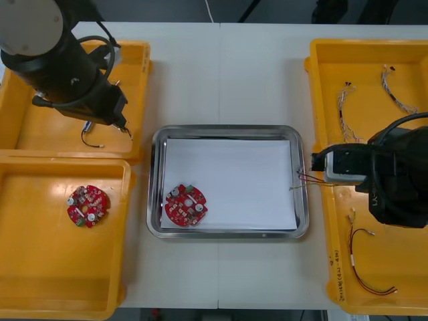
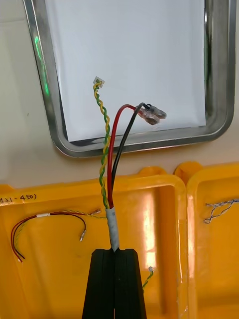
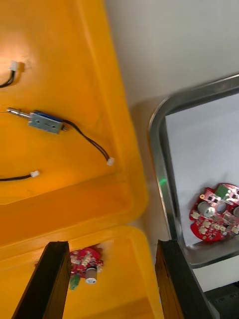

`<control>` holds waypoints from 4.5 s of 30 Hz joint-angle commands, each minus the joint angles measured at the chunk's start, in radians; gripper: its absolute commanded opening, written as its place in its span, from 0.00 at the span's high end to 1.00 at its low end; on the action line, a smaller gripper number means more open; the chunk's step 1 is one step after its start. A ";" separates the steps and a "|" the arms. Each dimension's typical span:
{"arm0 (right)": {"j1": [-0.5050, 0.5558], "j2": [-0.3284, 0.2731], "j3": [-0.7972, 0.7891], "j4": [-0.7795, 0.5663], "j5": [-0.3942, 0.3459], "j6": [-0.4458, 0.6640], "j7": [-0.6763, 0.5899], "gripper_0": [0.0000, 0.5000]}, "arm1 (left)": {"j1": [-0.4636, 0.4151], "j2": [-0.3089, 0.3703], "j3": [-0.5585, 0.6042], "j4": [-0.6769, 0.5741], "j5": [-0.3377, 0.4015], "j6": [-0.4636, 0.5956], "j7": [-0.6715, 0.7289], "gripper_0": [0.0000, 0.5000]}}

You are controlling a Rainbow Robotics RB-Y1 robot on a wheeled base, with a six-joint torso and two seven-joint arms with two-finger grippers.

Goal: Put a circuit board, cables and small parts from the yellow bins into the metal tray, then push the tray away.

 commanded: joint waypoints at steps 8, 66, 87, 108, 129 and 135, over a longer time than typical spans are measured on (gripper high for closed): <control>-0.186 0.151 0.299 0.066 0.182 0.003 -0.015 1.00 | -0.045 0.127 0.123 0.159 -0.041 -0.002 -0.350 0.00; -0.229 0.367 0.815 0.614 0.498 -0.414 -0.036 0.04 | -0.085 0.024 -0.171 0.619 -0.103 -0.550 -0.571 0.00; -0.228 0.394 0.628 0.444 0.533 -0.125 -0.038 0.00 | -0.079 0.029 -0.199 0.626 -0.100 -0.589 -0.569 1.00; -0.196 0.302 0.276 0.249 0.461 0.003 -0.033 0.00 | -0.079 0.075 -0.053 0.387 -0.101 -0.278 -0.545 1.00; -0.064 0.174 -0.146 0.424 0.418 0.003 -0.025 0.00 | -0.080 -0.009 -0.101 0.002 -0.075 -0.014 -0.169 1.00; -0.065 0.174 -0.207 0.537 0.470 0.003 -0.022 0.00 | -0.080 -0.042 -0.167 -0.087 -0.060 -0.003 -0.049 1.00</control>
